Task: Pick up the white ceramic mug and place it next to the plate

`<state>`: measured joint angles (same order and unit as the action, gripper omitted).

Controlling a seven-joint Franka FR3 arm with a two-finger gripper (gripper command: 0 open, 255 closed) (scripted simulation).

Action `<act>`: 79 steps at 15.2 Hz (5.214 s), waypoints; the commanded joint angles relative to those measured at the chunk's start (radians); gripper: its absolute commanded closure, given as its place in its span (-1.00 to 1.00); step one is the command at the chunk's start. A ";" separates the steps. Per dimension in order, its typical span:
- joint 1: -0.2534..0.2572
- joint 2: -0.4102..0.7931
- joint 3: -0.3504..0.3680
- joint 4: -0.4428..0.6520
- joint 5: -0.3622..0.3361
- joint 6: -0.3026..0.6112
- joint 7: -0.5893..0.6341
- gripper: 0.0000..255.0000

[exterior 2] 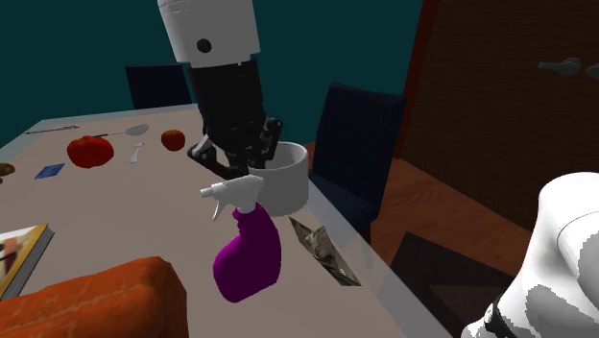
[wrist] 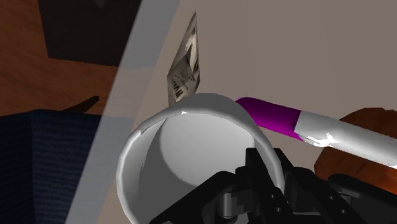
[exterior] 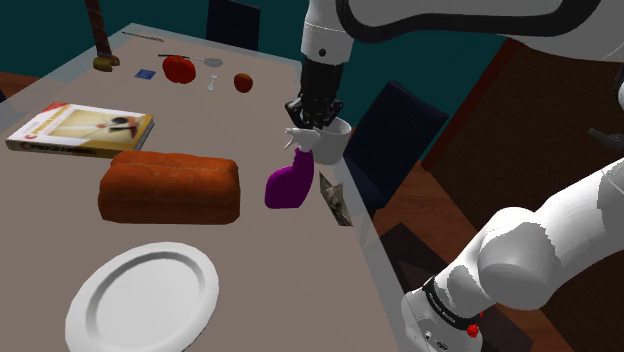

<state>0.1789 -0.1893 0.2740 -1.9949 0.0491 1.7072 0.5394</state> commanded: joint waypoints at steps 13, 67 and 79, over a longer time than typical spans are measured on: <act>0.144 -0.099 0.197 -0.073 0.113 -0.001 0.306 1.00; 0.299 0.212 0.523 -0.147 0.019 0.376 0.804 -1.00; 0.289 0.161 0.514 -0.057 0.053 0.248 0.778 -1.00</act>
<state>0.4679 -0.0286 0.7879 -2.0523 0.1021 1.9560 1.3174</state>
